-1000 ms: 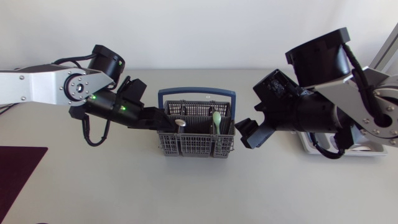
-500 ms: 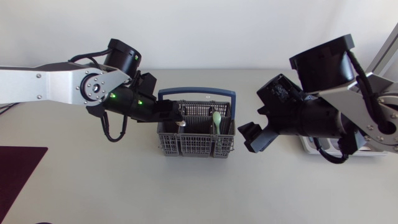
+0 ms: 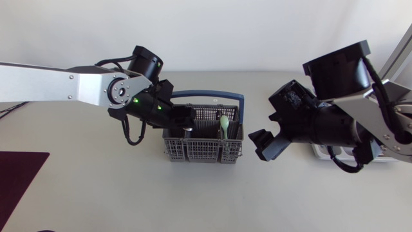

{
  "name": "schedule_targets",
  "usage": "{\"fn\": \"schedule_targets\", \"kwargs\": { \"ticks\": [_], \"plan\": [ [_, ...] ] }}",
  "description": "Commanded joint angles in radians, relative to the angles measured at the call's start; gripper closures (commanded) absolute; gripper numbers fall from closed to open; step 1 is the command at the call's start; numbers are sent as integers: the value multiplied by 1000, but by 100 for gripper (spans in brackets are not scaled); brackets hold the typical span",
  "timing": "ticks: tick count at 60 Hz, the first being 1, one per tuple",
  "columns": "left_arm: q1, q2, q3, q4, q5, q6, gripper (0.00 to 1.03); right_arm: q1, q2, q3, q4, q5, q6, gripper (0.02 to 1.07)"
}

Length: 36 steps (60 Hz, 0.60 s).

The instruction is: Sort the cutlery from the basket into the organizer compartments.

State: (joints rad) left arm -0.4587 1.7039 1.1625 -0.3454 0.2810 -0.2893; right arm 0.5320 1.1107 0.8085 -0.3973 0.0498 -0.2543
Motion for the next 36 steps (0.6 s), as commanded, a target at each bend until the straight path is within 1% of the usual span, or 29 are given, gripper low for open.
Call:
{"fn": "schedule_targets", "kwargs": {
  "ticks": [1, 10, 14, 26, 33, 36],
  "plan": [
    [-11, 39, 35, 3, -5, -34, 44, -12, -15, -26, -3, -2, 4, 14],
    [-18, 40, 40, 16, -5, -36, 45, -12, -17, -29, -3, -4, 1, 14],
    [-23, 36, 39, 25, -5, -37, 47, -17, -15, -31, -3, -4, -2, 14],
    [-28, 22, 42, 37, -3, -44, 47, -20, -15, -40, 5, -8, -5, 14],
    [-32, 22, 42, 39, -2, -44, 49, -21, -14, -43, 9, -8, -7, 14],
    [-32, 22, 40, 39, 0, -44, 53, -21, -14, -45, 9, -8, -7, 14]
  ]
}}
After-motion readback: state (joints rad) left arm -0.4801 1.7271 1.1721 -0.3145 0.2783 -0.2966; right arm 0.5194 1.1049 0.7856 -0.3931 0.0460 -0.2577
